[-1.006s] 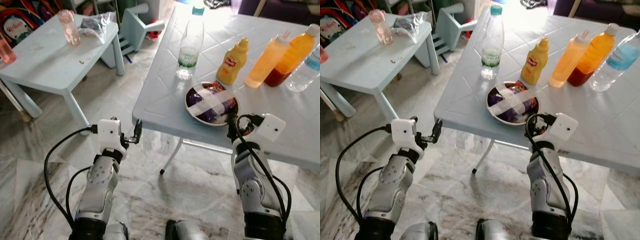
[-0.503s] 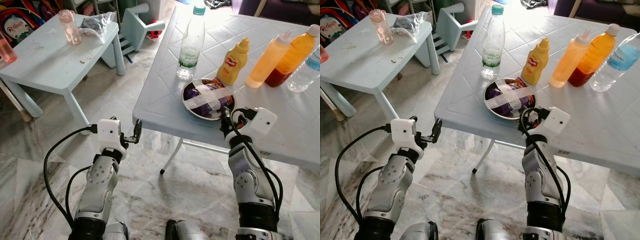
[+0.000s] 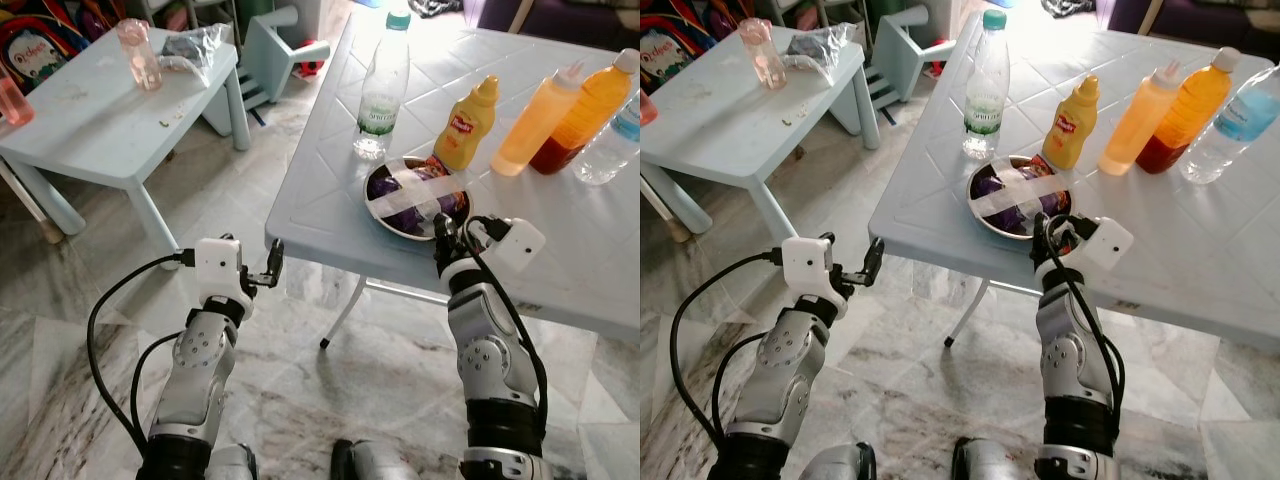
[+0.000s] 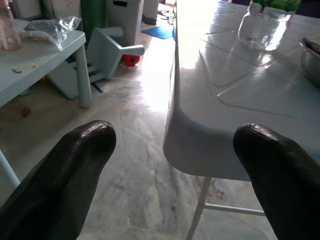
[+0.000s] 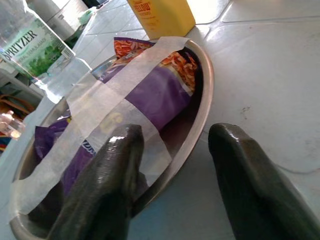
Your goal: Restocking fridge
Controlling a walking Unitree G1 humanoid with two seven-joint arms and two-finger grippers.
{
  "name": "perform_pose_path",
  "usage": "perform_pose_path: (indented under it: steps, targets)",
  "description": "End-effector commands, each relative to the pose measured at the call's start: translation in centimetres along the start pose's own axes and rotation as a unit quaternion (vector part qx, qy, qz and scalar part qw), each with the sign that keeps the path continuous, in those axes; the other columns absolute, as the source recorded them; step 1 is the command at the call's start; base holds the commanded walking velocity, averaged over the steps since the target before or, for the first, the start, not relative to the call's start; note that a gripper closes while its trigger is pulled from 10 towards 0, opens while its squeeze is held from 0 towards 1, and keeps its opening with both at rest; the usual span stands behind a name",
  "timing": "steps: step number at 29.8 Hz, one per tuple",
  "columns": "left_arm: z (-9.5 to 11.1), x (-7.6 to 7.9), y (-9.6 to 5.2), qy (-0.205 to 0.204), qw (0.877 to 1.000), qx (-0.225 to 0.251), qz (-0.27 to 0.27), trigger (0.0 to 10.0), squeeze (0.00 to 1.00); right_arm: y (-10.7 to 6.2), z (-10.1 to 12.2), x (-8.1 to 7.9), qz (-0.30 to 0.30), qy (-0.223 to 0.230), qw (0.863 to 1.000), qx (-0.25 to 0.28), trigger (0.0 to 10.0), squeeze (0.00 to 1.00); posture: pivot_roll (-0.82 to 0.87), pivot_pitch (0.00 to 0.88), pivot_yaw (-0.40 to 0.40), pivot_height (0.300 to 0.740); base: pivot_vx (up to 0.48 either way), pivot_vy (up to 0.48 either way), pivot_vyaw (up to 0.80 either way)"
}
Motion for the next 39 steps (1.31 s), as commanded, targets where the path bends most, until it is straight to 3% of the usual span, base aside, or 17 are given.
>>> perform_pose_path:
  steps: [1, 14, 15, 18, 20, 26, 28, 36, 39]
  targets:
    - [-0.7, 0.1, -0.2, 0.004, 1.000, -0.011, -0.001, 10.0, 0.00, 0.2, -0.4, 0.5, -0.013, 0.012, 1.000, -0.015, 0.0, 0.00, 0.05, 0.152, -0.033, 0.740, 0.000, 0.000, 0.00]
    - [-0.7, 0.2, -0.3, 0.005, 1.000, -0.011, -0.002, 10.0, 0.00, 1.1, -0.7, 1.8, -0.050, 0.067, 0.995, -0.050, 0.0, 0.00, 0.05, 0.157, -0.033, 0.740, 0.000, 0.000, 0.00]
    - [-0.7, 0.2, -0.3, 0.005, 1.000, -0.011, -0.001, 10.0, 0.00, 1.2, -0.6, 1.9, -0.052, 0.067, 0.995, -0.052, 1.0, 0.00, 0.05, 0.157, -0.033, 0.740, 0.000, 0.000, 0.00]
    - [-0.7, 0.2, -0.3, 0.005, 1.000, -0.012, -0.002, 10.0, 0.00, 1.3, -0.6, 2.3, -0.063, 0.048, 0.995, -0.065, 0.4, 0.00, 0.05, 0.159, -0.033, 0.740, 0.000, 0.000, 0.00]
    - [-0.7, 0.2, -0.3, 0.005, 1.000, -0.013, -0.002, 10.0, 0.00, 1.6, 0.1, 2.5, -0.073, 0.056, 0.994, -0.061, 10.0, 0.00, 0.05, 0.159, -0.033, 0.740, 0.000, 0.000, 0.00]
    - [-0.7, 0.1, -0.3, 0.005, 1.000, -0.013, -0.001, 10.0, 0.00, 2.0, 1.2, 2.7, -0.077, 0.050, 0.994, -0.050, 10.0, 0.00, 0.05, 0.160, -0.034, 0.740, 0.000, 0.000, 0.00]
    - [-0.7, 0.1, -0.3, 0.005, 1.000, -0.012, -0.001, 10.0, 0.00, 2.0, 1.5, 2.7, -0.080, 0.050, 0.994, -0.048, 10.0, 1.00, 0.05, 0.160, -0.034, 0.740, 0.000, 0.000, 0.00]
    - [-0.7, 0.0, -0.3, 0.005, 1.000, -0.013, 0.001, 10.0, 0.00, 1.7, 1.4, 2.1, -0.073, 0.036, 0.995, -0.058, 10.0, 1.00, 0.05, 0.160, -0.036, 0.740, 0.000, 0.000, 0.00]
    - [-0.6, 0.2, -0.2, 0.005, 1.000, -0.012, 0.000, 10.0, 0.00, 1.4, -0.2, 3.7, -0.103, 0.007, 0.990, -0.096, 10.0, 1.00, 0.05, 0.160, -0.035, 0.740, 0.000, 0.000, 0.00]
Point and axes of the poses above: a point about 5 cm out from each wrist's last joint towards the gripper, its own y axis pointing out of the wrist towards the gripper, its own z axis along the axis of the wrist's last joint, x = y × z, the point moved 4 cm from there along y, pointing out of the wrist towards the gripper, and after that the axes turned 3 degrees about -y, right-handed, at the moved point
